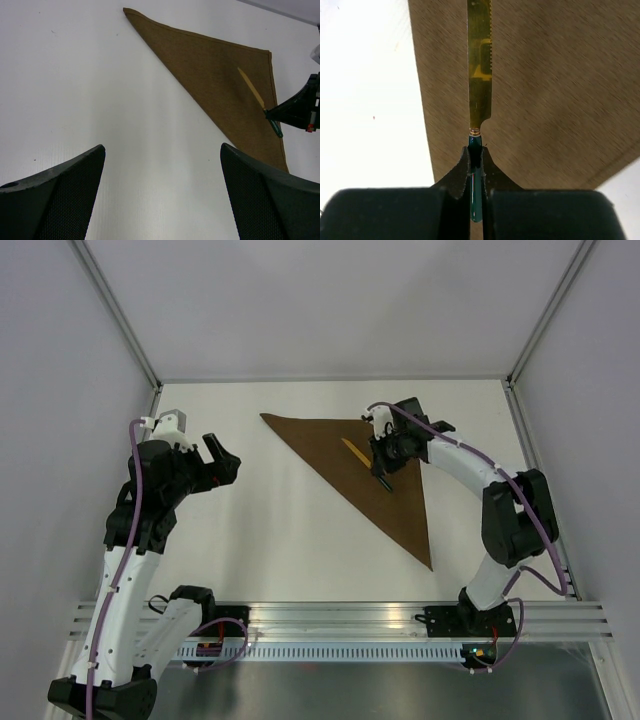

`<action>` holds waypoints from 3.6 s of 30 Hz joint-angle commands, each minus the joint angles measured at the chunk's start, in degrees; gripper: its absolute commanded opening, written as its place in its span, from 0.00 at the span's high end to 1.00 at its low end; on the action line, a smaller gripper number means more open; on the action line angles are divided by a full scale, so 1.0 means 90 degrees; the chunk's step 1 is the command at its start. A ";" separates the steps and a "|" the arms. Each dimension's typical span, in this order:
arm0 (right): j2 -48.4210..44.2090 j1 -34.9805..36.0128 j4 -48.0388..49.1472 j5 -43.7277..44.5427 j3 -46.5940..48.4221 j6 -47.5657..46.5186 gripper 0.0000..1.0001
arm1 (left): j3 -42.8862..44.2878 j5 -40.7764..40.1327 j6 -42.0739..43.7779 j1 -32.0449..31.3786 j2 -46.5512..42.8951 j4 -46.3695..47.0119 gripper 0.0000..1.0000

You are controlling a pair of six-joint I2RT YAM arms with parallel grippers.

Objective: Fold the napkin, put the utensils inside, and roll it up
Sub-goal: Place the knife on the napkin.

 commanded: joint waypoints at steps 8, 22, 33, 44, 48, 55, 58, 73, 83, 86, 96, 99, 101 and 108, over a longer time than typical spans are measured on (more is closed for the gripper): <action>0.0991 0.0870 0.0922 0.0634 0.0544 0.0936 1.00 | 0.0231 0.0097 -0.0216 0.0026 -0.0016 0.0102 0.00; 0.1822 0.1358 0.1127 0.0908 0.1052 0.1141 1.00 | 0.0211 0.0019 -0.0148 0.0036 0.0043 0.0082 0.00; 0.1891 0.1407 0.1030 0.0908 0.0994 0.1005 0.99 | 0.0172 -0.0001 -0.0138 0.0026 0.0072 0.0101 0.00; 0.1735 0.1456 0.1000 0.0996 0.0926 0.0799 1.00 | 0.0143 -0.0040 -0.0089 0.0026 0.0062 0.0111 0.00; 0.1764 0.1456 0.0932 0.0957 0.0965 0.0741 1.00 | 0.0123 -0.0020 -0.0089 0.0026 0.0062 0.0121 0.00; 0.1725 0.1466 0.0893 0.0957 0.0926 0.0711 1.00 | 0.0143 -0.0040 -0.0060 0.0026 0.0062 0.0121 0.00; 0.1666 0.1466 0.0854 0.0938 0.0936 0.0692 1.00 | 0.0123 -0.0049 -0.0060 0.0026 0.0072 0.0131 0.00; 0.1461 0.1466 0.0639 0.0781 0.0848 0.0731 1.00 | 0.0084 -0.0020 -0.0070 0.0026 0.0092 0.0170 0.00; 0.1598 0.1476 0.0600 0.0703 0.0799 0.0702 0.94 | 0.0055 0.0009 -0.0070 0.0026 0.0131 0.0189 0.00; 0.1588 0.1476 0.0590 0.0654 0.0789 0.0741 0.85 | 0.0036 0.0019 -0.0070 0.0026 0.0170 0.0209 0.00; 0.1344 0.1466 0.0415 0.0518 0.0877 0.0760 0.60 | 0.0104 0.0165 -0.0011 0.0026 0.0267 0.0258 0.00; 0.1120 0.1437 0.0201 0.0517 0.1130 0.0799 0.59 | 0.0153 0.0768 0.0115 0.0017 0.0306 0.0462 0.00; 0.0819 0.1349 0.0083 0.0518 0.1441 0.0828 0.59 | 0.0065 0.1266 0.0126 -0.0041 0.0258 0.0754 0.01; -0.0139 -0.0609 -0.0415 -0.0487 0.1893 0.0936 0.60 | -0.0597 -0.0360 0.0047 -0.2714 0.0364 0.2402 0.03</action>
